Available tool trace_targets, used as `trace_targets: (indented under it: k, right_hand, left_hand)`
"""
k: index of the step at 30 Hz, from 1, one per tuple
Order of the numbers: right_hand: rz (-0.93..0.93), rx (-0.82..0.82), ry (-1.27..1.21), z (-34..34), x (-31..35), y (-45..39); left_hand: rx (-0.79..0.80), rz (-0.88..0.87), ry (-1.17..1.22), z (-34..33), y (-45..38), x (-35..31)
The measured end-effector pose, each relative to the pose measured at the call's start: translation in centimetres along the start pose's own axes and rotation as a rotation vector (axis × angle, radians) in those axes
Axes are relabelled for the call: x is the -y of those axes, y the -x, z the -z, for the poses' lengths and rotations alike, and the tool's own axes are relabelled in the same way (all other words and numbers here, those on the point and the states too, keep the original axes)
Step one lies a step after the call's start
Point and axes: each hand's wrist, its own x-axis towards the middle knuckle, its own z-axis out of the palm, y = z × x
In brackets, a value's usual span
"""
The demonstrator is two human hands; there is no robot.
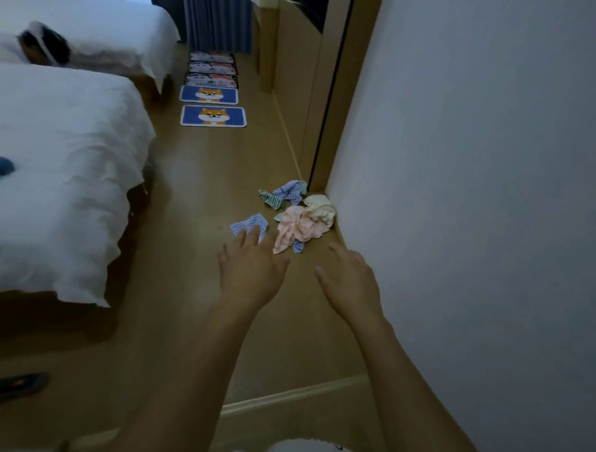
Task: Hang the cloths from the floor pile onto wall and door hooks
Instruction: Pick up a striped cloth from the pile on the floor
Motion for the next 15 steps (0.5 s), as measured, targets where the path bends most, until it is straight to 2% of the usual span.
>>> trace_targets:
  k: [7,15]
  right_hand:
    - [-0.064,-0.022,0.036,-1.3,-2.7,-5.8]
    - [-0.041,-0.001,0.024,-2.4,-6.4,-17.3]
  left_hand:
    - [0.057,-0.062,0.000,-2.7,-6.8,-1.0]
    - [0.112,-0.022,-0.037,-6.1,-17.6,-2.7]
